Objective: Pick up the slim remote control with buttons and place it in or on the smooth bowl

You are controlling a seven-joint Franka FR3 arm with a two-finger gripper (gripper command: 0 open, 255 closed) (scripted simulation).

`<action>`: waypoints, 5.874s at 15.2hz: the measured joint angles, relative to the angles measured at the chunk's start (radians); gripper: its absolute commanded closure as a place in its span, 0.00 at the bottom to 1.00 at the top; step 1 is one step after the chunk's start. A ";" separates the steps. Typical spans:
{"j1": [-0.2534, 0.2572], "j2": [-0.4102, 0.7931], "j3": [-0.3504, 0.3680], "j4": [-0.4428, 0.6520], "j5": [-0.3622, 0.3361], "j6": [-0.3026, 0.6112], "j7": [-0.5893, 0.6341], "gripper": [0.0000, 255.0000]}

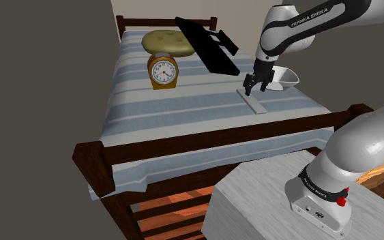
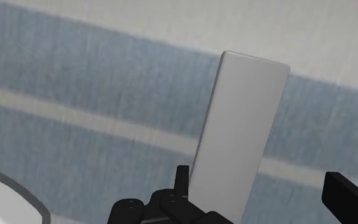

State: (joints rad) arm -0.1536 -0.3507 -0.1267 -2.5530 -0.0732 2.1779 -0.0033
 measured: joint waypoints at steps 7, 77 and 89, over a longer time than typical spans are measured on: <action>-0.009 0.122 -0.020 0.002 0.003 0.155 -0.004 0.00; -0.166 0.387 -0.281 0.683 0.076 -0.259 -0.473 1.00; -0.177 0.452 -0.286 0.608 0.106 -0.124 -0.502 1.00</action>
State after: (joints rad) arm -0.3306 0.1018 -0.4125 -1.9453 0.0326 2.0540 -0.5053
